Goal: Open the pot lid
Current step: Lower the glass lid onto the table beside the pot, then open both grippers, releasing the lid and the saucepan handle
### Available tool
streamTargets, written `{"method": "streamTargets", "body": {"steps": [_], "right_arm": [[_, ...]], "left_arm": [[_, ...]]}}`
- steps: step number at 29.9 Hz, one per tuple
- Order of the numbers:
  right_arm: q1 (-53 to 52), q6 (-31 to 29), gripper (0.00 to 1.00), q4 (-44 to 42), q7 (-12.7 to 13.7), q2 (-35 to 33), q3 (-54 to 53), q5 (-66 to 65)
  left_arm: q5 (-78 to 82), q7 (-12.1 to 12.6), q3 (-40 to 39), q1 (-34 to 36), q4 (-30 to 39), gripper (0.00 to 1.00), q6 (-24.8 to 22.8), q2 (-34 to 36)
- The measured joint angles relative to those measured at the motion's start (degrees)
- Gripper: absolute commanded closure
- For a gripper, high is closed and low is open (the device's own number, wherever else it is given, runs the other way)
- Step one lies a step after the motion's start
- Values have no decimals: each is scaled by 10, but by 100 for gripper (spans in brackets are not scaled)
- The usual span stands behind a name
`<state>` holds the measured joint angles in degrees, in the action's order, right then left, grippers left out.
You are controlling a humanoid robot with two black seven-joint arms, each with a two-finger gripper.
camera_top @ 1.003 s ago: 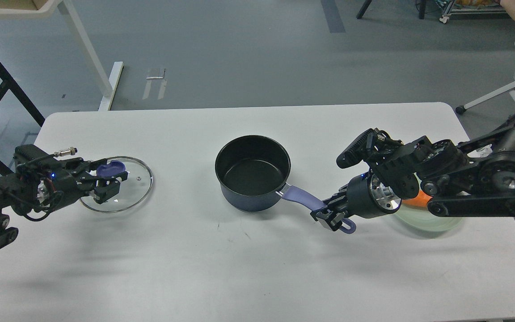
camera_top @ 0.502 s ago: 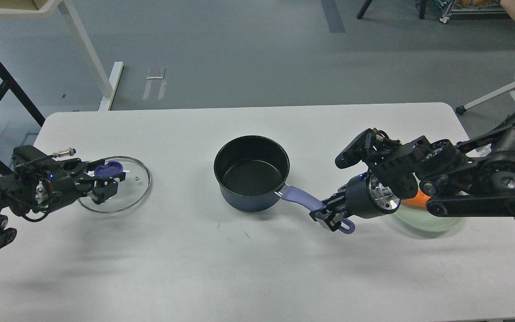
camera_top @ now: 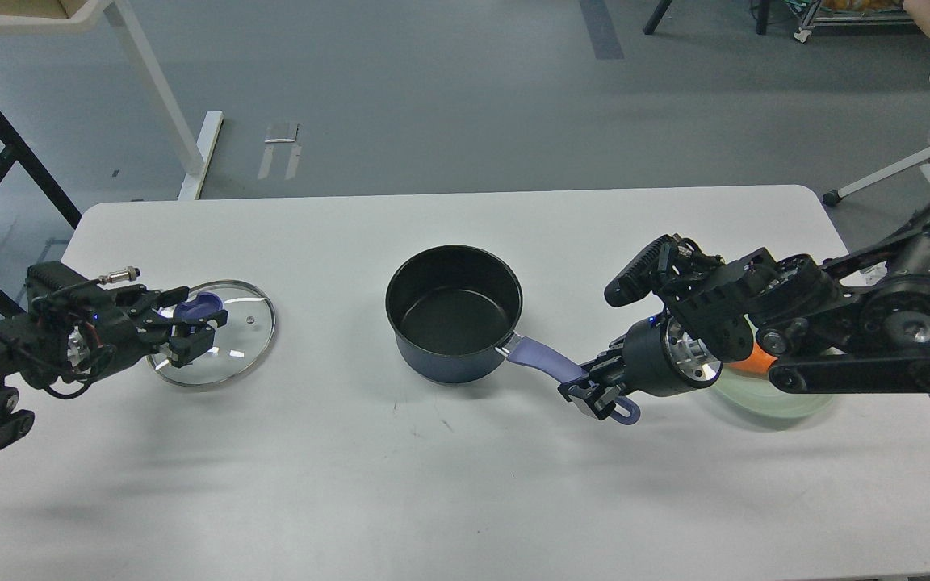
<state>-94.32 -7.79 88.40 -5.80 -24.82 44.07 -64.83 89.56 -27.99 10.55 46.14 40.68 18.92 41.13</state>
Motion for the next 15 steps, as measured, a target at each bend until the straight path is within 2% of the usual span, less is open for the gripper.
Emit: {"method": "streamTargets", "body": {"steps": [3, 4, 8, 10, 12, 15], "right_arm": [[0, 0, 61, 0, 0, 0, 0, 0], [0, 0, 56, 0, 0, 0, 0, 0], [0, 1, 21, 0, 0, -4, 0, 0], [-1, 1, 17, 0, -1, -7, -2, 0], [-2, 2, 6, 0, -2, -11, -7, 0], [-3, 4, 4, 0, -3, -22, -25, 1]], "left_arm": [[0, 0, 0, 0, 0, 17, 1, 0], [0, 0, 0, 0, 0, 14, 1, 0], [-28, 0, -7, 5, 1, 1, 1, 1], [-85, 0, -10, 11, 2, 1, 1, 3], [-156, 0, -10, 21, 2, 1, 0, 4], [-251, 0, -6, 36, 2, 1, -5, 4]]}}
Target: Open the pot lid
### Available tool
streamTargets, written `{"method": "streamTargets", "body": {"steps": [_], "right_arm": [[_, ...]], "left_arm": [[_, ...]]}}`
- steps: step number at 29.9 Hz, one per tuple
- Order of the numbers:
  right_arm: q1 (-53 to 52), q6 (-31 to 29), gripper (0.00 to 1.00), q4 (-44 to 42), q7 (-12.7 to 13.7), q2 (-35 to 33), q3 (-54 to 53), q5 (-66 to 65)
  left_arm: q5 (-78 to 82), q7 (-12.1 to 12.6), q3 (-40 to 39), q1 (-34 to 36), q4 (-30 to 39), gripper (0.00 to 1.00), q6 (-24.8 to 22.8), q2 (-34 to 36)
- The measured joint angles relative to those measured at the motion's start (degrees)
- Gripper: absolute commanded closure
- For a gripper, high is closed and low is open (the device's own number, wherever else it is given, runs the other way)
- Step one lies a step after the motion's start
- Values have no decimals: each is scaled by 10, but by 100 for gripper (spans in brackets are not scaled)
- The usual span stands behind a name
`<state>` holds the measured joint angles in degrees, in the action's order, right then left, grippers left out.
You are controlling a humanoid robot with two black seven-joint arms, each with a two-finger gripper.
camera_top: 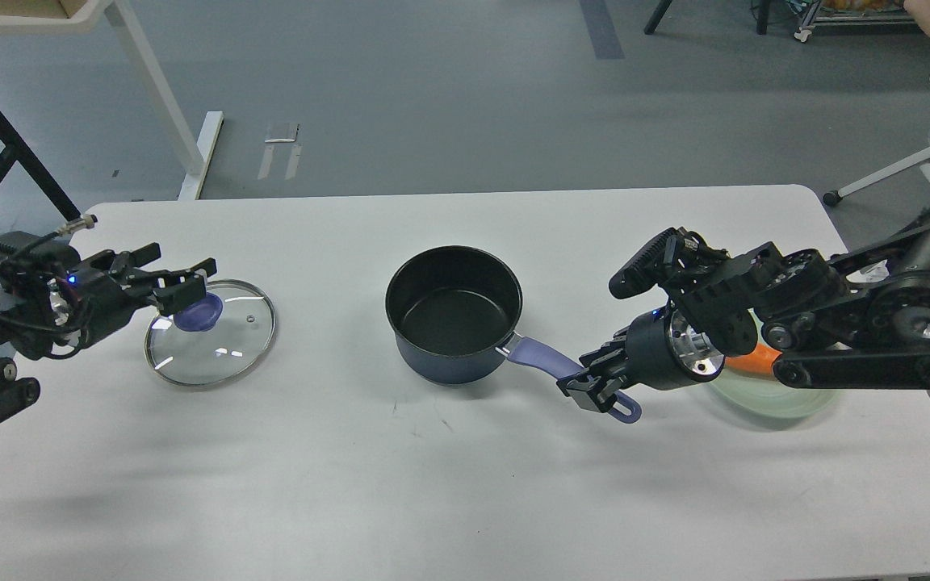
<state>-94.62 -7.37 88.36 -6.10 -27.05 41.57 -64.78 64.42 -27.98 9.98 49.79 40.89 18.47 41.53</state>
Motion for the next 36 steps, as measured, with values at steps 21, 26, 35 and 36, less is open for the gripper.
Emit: {"method": "streamTargets", "body": {"steps": [21, 26, 35, 36], "right_arm": [[344, 100, 0, -138, -39, -112, -576, 10], [413, 104, 0, -183, -67, -102, -668, 10], [438, 125, 0, -319, -69, -33, -689, 258], [438, 125, 0, -336, -69, -23, -692, 296]], "left_arm": [[-496, 0, -83, 58, -6, 1, -45, -91], [-554, 0, -129, 57, -48, 1, -61, -146], [-639, 6, -215, 49, -76, 1, -196, -199], [-657, 6, -219, 48, -76, 1, -207, -200]]}}
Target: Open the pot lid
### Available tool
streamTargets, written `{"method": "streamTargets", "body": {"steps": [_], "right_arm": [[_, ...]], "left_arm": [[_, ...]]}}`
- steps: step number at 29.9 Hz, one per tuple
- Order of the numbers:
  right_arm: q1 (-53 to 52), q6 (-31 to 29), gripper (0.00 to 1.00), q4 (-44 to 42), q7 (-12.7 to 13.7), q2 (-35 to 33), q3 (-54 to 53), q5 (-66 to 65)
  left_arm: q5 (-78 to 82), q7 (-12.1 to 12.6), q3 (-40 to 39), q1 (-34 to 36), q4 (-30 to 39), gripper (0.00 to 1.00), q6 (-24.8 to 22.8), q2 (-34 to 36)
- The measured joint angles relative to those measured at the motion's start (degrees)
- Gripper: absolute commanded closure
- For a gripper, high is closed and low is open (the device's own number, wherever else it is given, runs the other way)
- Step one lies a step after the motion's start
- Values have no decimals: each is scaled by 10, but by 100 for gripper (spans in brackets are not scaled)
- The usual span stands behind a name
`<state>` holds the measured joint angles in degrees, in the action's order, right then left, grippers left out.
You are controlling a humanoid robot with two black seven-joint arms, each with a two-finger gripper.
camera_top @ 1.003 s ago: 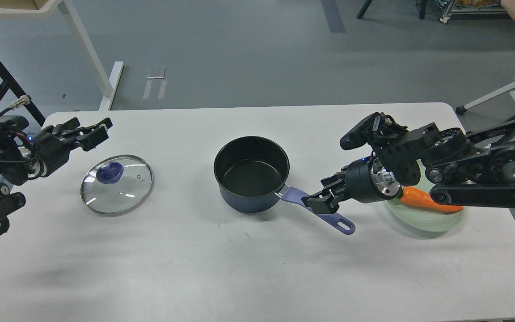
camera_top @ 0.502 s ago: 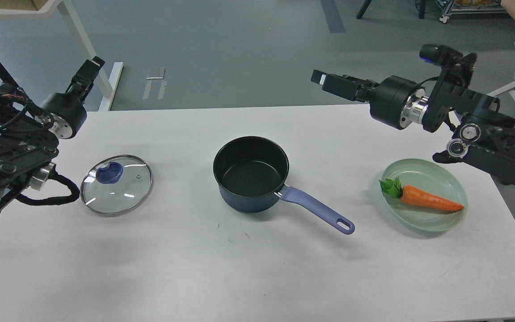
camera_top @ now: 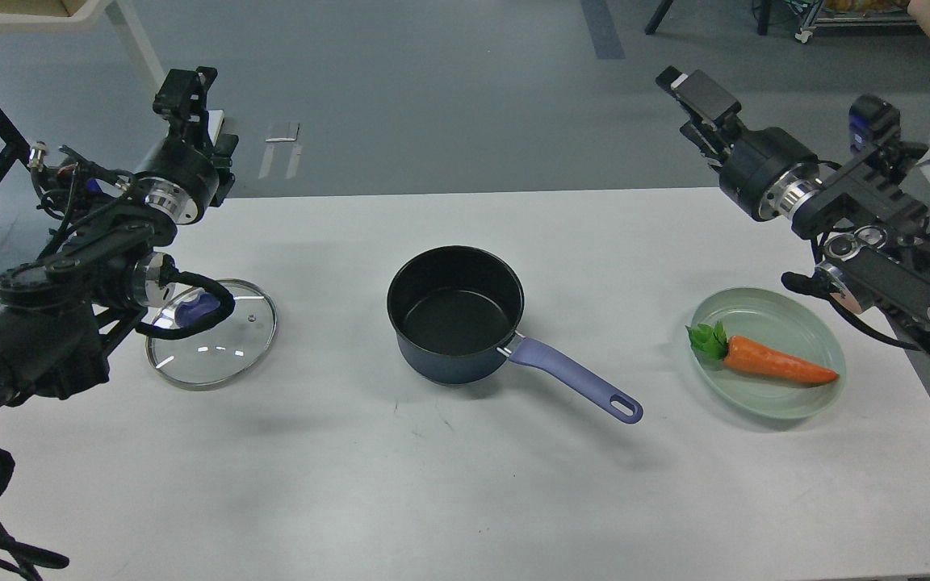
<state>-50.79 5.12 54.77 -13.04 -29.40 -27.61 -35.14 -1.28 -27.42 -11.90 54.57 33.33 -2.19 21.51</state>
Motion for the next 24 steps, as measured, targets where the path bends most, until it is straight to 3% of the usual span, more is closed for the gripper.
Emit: {"method": "streamTargets", "body": {"steps": [8, 16, 24], "right_arm": [[3, -7, 0, -118, -2, 75, -83, 216], [28, -78, 0, -152, -6, 138, -186, 351], [61, -127, 0, -153, -6, 164, -251, 373]], "left_arm": [[-115, 0, -10, -16, 0, 1, -86, -2], [-143, 0, -51, -26, 0, 1, -93, -15], [-143, 0, -61, -31, 3, 1, -100, -20]]}}
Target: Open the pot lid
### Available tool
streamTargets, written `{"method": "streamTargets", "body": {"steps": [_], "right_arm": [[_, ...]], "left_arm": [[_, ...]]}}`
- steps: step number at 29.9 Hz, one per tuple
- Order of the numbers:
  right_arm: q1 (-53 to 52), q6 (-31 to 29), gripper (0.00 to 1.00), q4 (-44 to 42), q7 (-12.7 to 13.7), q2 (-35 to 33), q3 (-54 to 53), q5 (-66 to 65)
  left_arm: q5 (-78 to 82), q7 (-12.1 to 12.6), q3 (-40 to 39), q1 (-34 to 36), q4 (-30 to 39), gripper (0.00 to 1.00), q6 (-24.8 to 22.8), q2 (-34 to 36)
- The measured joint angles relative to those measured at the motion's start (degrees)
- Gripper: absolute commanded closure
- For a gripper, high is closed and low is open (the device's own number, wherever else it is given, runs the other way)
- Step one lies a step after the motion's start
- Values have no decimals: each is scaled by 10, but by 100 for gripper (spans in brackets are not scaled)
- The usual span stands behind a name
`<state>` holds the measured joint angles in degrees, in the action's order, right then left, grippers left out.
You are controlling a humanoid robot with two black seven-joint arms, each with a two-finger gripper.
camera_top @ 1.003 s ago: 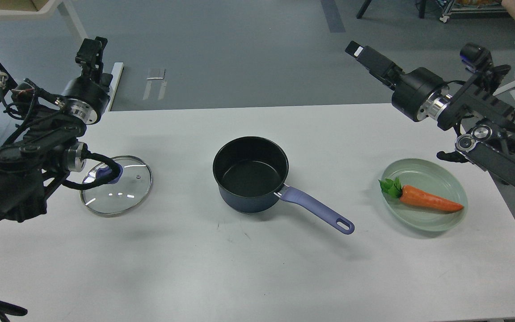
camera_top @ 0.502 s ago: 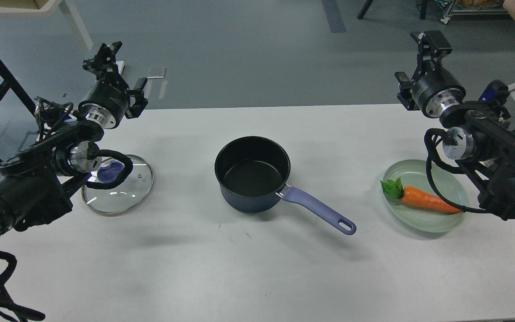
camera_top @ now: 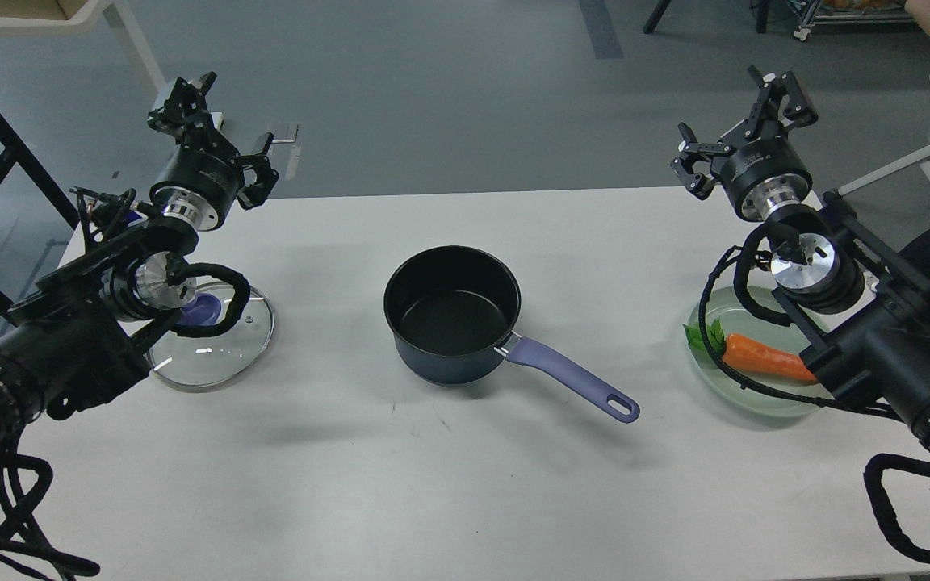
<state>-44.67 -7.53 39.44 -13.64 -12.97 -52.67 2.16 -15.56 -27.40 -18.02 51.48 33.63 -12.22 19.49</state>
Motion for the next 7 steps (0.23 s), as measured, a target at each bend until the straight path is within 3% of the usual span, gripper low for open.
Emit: {"method": "streamTargets", "body": {"steps": [7], "right_arm": [[13, -5, 0, 5, 0, 1, -9, 0]], "left_arm": [[0, -4, -2, -6, 5, 1, 1, -1]]}}
